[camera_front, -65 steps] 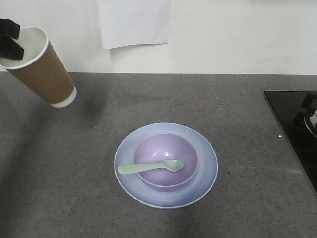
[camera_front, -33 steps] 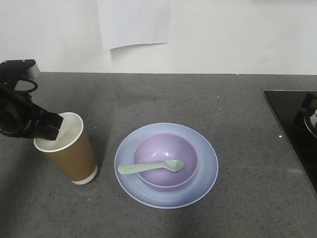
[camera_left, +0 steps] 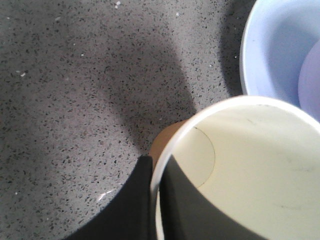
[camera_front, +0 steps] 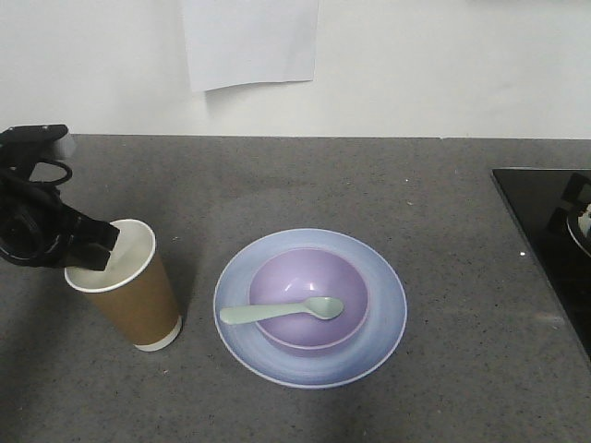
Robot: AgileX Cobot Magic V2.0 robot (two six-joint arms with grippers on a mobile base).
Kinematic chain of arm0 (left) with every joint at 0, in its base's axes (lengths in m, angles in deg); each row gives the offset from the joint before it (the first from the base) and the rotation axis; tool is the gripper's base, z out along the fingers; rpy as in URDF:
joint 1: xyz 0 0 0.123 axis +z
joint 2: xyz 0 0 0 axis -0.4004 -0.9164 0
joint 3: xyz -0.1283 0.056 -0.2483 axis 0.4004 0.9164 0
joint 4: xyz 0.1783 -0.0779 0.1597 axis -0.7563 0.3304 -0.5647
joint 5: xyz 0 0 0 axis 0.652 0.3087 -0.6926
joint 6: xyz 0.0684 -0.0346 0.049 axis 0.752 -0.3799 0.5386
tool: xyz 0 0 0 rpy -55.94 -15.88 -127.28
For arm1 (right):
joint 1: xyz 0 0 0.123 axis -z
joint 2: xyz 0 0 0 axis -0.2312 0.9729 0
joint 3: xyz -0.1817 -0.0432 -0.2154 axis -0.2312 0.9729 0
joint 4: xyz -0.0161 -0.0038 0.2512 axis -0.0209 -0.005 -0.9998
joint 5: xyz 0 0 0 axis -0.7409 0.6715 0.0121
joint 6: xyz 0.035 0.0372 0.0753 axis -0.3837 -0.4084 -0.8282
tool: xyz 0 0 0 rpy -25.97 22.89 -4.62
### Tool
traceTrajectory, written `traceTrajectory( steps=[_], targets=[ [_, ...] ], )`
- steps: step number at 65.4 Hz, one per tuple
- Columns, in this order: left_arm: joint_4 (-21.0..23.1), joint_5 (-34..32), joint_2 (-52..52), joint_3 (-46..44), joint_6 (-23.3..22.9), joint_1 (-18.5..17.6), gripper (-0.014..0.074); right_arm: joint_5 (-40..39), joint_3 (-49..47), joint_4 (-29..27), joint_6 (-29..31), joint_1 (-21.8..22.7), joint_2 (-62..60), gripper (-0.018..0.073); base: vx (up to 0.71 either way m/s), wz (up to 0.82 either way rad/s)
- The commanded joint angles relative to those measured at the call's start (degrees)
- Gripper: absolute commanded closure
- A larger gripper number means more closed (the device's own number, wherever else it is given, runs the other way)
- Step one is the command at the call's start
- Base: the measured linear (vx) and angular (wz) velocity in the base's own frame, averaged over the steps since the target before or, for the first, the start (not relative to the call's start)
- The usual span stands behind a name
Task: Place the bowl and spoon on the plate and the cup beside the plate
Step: 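Lift the cup and set it down beside the plate with the left gripper, then open the left gripper and withdraw it from the cup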
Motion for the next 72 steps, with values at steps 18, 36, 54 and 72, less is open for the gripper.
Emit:
traceTrajectory(
  steps=[18, 36, 54, 72],
  targets=[
    [8.5, -3.0, 2.2, -1.0, 3.0, -0.2, 0.0361, -3.6, -1.0, -0.3, 0.1, 0.4, -0.4, 0.0564, 0.0, 0.0],
    [8.5, -3.1, 2.6, -1.1, 3.0, -0.1, 0.0218, -5.0, -1.0, -0.3, 0.1, 0.4, -0.4, 0.0564, 0.0, 0.0],
    [7.3, -3.5, 8.5, -7.8, 3.0, -0.1, 0.0218, -16.4, 3.9, 0.9, -4.3, 0.4, -0.1, 0.0564, 0.0, 0.0],
    [-6.7, -11.4, 22.3, -7.0, 1.1, -0.1, 0.0348, -35.5, 32.4, 5.4, -8.6, 0.4, -9.8, 0.0564, 0.0, 0.0]
  ],
)
